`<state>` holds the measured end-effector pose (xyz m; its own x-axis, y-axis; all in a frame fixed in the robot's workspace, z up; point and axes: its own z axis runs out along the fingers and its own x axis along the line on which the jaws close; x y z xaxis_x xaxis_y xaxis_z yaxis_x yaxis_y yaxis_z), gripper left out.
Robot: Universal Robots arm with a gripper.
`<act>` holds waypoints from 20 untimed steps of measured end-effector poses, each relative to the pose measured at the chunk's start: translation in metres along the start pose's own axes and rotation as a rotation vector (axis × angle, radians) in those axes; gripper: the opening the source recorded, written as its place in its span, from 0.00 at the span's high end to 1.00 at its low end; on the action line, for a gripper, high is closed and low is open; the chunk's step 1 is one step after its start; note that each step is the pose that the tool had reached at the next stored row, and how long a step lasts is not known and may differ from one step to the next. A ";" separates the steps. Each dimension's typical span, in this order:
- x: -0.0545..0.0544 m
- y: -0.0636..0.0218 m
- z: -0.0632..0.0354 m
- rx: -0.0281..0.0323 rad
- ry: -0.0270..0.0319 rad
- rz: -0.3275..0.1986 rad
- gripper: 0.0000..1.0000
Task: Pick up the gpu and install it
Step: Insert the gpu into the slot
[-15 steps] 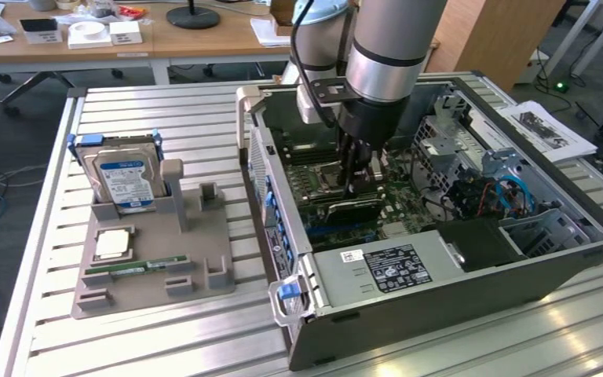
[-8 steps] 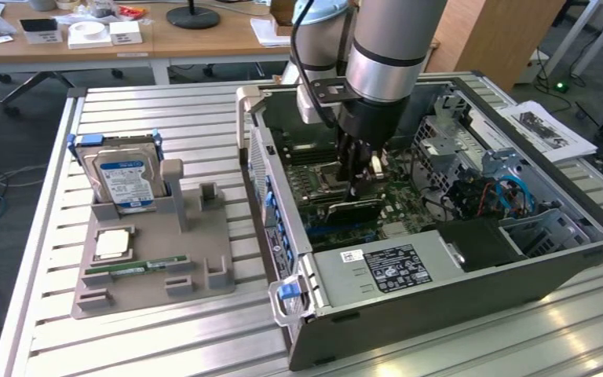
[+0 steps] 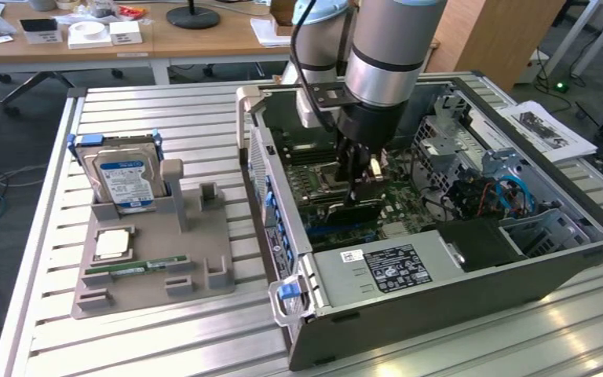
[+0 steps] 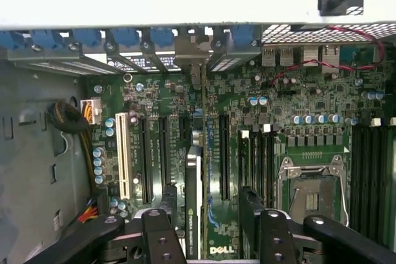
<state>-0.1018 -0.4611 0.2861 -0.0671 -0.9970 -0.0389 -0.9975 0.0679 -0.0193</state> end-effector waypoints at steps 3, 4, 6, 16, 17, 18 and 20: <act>0.000 0.0001 0.0055 -0.0001 0.0000 0.000 0.47; 0.000 0.0001 0.0073 0.0000 -0.0001 0.000 0.47; 0.000 0.0002 0.0109 -0.0001 -0.0001 0.000 0.47; 0.001 0.0009 0.0286 0.0000 -0.0001 0.000 0.47; 0.001 0.0009 0.0290 -0.0001 -0.0001 0.000 0.47; 0.002 0.0010 0.0289 -0.0002 0.0001 0.000 0.47; 0.003 0.0009 0.0290 -0.0001 -0.0001 0.000 0.47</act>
<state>-0.1022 -0.4627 0.2570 -0.0669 -0.9970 -0.0390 -0.9975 0.0677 -0.0192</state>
